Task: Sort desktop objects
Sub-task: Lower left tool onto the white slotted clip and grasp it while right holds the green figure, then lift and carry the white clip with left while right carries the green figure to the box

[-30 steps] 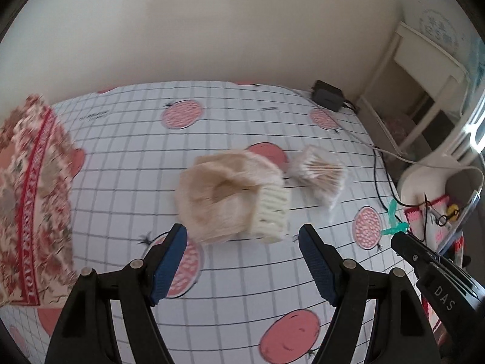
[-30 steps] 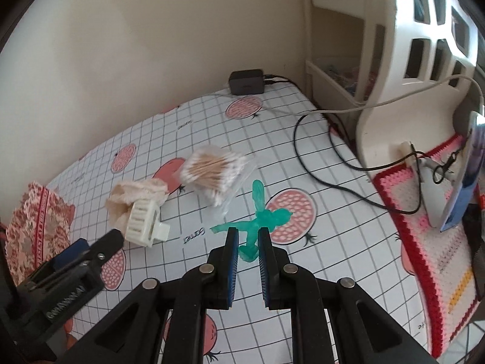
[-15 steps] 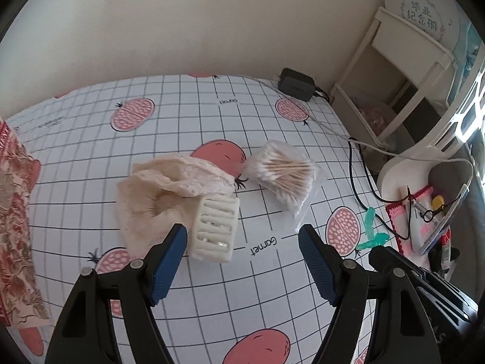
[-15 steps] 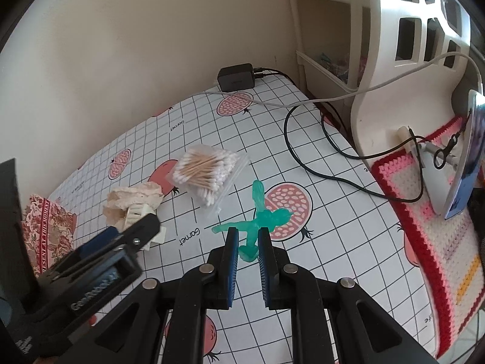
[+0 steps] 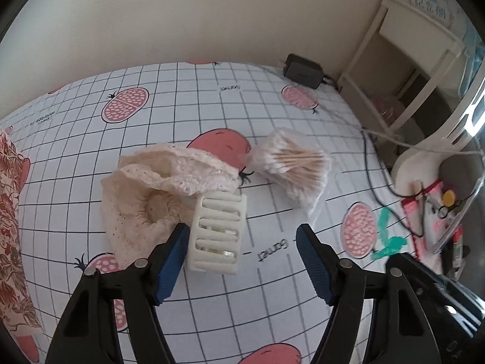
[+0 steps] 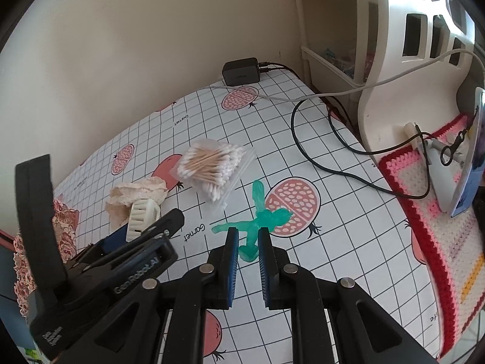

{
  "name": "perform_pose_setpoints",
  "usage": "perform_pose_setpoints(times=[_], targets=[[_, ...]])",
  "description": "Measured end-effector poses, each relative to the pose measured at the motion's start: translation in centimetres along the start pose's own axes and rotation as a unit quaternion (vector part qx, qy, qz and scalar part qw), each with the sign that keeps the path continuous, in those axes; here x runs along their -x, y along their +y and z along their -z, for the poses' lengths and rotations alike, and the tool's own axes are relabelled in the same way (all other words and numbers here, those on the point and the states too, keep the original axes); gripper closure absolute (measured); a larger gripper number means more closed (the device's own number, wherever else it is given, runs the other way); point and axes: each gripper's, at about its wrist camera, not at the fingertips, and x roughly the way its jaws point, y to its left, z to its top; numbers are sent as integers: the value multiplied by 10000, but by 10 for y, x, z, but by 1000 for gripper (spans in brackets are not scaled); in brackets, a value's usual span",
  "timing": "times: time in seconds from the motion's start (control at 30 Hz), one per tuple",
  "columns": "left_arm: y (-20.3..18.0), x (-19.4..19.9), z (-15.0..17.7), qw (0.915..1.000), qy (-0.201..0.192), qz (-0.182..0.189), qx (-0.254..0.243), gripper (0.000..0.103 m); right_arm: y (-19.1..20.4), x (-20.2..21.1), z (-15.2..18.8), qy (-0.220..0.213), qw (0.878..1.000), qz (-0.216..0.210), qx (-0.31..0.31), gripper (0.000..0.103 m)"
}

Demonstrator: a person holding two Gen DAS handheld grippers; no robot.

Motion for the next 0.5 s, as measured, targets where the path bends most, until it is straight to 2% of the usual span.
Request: perform_pose_setpoints(times=[0.1, 0.17, 0.3, 0.4, 0.5], targets=[[1, -5, 1, 10000, 18, -38, 46, 36, 0, -1, 0, 15, 10000, -5, 8, 89], [1, -5, 1, 10000, 10, -85, 47, 47, 0, -2, 0, 30, 10000, -11, 10, 89], [0, -8, 0, 9997, 28, -233, -24, 57, 1, -2, 0, 39, 10000, -22, 3, 89], [0, -5, 1, 9995, -26, -314, -81, 70, 1, -2, 1, 38, 10000, -24, 3, 89], [1, -2, 2, 9997, -51, -212, -71, 71, 1, -1, 1, 36, 10000, -29, 12, 89]])
